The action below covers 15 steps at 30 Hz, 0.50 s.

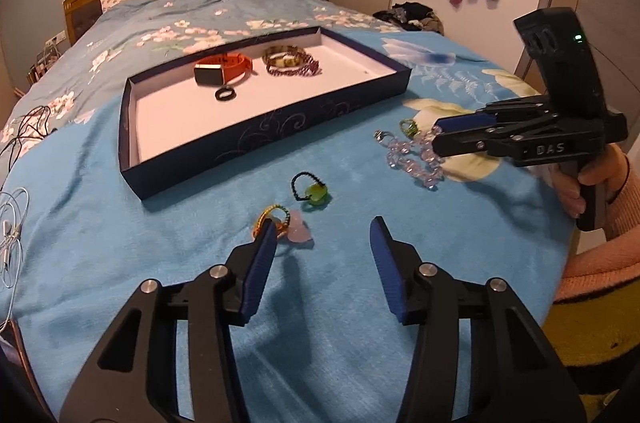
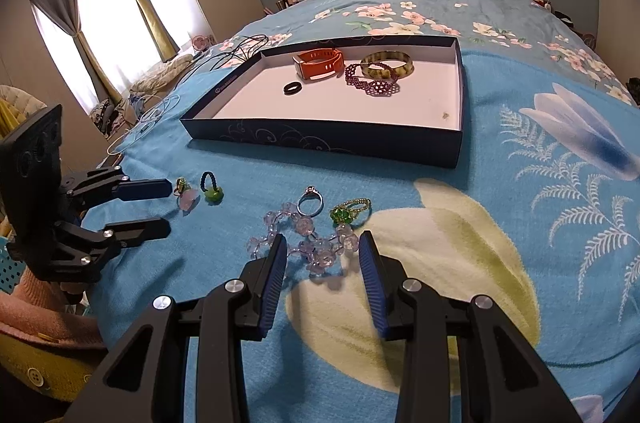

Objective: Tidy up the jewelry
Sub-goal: 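Move the left tool toward the small rings while the right tool approaches the crystal bracelet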

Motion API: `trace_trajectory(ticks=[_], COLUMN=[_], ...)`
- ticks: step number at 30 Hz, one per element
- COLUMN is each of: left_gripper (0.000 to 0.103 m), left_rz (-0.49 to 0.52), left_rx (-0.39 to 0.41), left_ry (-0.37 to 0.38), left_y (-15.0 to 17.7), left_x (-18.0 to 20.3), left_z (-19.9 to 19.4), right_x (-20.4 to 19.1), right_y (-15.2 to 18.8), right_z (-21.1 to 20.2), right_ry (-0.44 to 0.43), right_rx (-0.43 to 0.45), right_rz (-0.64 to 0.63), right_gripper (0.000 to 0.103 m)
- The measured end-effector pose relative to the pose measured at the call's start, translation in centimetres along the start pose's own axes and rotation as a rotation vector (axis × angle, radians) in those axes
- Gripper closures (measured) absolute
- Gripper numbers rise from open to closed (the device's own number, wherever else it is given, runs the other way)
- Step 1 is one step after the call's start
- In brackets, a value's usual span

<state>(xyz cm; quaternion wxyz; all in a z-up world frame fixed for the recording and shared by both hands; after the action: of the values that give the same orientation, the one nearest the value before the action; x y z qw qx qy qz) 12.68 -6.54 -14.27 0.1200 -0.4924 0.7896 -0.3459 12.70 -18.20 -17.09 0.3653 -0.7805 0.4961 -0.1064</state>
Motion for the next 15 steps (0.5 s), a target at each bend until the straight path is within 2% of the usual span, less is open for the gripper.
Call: trace_trajectory(ticks=[3, 8, 12, 15], left_gripper=[0.055, 0.055, 0.055, 0.055], left_rz=[-0.036, -0.069, -0.052, -0.041], left_rx=[-0.018, 0.000, -0.011, -0.031], left_ry=[-0.001, -0.026, -0.090, -0.108], left_y=[-0.1, -0.8, -0.6, -0.4], left_x=[-0.9, -2.0, -2.5, -2.6], left_z=[0.7, 0.6, 0.9, 1.4], right_x=[0.0, -0.1, -0.2, -0.1], right_y=[0.0, 0.1, 0.1, 0.2], right_z=[0.0, 0.1, 0.3, 0.4], right_ry=[0.001, 0.000, -0.004, -0.007], right_rx=[0.000, -0.001, -0.004, -0.005], right_rz=[0.002, 0.004, 0.006, 0.006], right_gripper=[0.068, 0.068, 0.068, 0.068])
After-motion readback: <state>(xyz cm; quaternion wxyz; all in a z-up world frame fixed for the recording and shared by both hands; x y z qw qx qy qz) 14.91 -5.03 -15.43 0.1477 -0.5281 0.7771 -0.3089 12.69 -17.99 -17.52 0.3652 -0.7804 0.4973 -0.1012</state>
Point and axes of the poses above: each gripper's, at about its wrist camera, not at the fingertips, and z roughly the way its jaws point, x to its right, y to its underside, the point moved 10 cm from there along z, roughly the way its jaws point, and after that the axes turned 7 degrees about -z, right-handed, at the moved point
